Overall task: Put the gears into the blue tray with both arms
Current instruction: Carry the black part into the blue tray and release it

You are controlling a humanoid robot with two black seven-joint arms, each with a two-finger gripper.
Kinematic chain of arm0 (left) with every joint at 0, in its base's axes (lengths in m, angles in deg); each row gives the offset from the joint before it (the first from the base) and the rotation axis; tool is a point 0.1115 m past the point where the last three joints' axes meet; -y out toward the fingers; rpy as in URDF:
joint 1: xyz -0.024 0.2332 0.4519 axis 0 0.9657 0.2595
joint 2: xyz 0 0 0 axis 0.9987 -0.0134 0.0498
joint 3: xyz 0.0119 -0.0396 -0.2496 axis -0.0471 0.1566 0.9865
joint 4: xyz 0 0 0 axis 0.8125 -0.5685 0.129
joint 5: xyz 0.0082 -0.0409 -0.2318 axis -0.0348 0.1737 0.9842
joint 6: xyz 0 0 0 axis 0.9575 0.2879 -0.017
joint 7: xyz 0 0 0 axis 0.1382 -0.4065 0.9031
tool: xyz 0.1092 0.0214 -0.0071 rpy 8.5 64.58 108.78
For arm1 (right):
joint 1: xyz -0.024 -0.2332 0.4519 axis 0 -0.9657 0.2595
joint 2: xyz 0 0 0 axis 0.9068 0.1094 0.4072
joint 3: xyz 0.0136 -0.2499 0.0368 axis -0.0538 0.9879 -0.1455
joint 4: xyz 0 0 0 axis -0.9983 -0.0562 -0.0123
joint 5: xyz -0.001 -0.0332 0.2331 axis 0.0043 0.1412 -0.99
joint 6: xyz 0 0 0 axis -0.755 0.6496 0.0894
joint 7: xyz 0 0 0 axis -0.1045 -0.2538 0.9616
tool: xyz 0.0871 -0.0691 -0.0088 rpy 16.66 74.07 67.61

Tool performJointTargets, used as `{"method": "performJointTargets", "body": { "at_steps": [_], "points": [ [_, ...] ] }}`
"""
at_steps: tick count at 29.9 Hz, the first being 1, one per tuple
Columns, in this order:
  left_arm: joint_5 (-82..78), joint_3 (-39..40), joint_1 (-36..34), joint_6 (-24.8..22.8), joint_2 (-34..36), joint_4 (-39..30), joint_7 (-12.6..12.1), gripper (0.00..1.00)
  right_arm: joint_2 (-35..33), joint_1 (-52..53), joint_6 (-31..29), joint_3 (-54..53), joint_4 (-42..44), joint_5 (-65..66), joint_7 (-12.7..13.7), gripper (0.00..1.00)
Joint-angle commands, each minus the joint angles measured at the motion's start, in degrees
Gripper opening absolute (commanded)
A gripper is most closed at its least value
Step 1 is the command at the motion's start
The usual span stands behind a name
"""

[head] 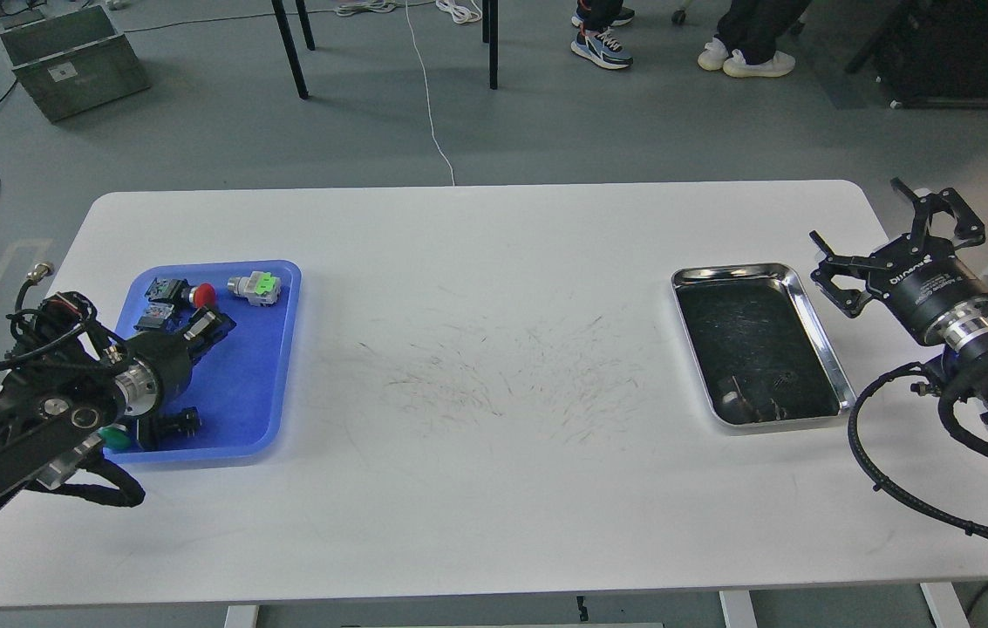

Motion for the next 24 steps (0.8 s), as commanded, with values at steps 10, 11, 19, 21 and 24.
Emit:
{"method": "performJointTargets", "body": {
  "at_steps": [10,11,19,21,24],
  "points": [
    [0.5,0.1,0.0,-0.5,-1.2,2.6,-0.7,0.35,0.0,0.1,0.0,0.0,0.0,0.0,0.0,0.99],
    [0.5,0.1,-0.1,-0.4,-1.3,2.7,-0.8,0.40,0.0,0.1,0.0,0.1,0.0,0.0,0.0,0.99],
    [0.6,0.3,-0.6,0.1,-1.2,3.5,-1.3,0.90,0.0,0.1,0.0,0.1,-0.1,0.0,0.0,0.99],
    [0.6,0.5,-0.8,0.1,-0.7,3.5,-1.3,0.93,0.0,0.0,0.0,0.1,-0.1,0.0,0.0,0.99],
    [0.6,0.6,-1.1,0.0,0.5,3.2,-1.3,0.97,0.0,0.0,0.0,0.1,-0.1,0.0,0.0,0.99]
  ]
}}
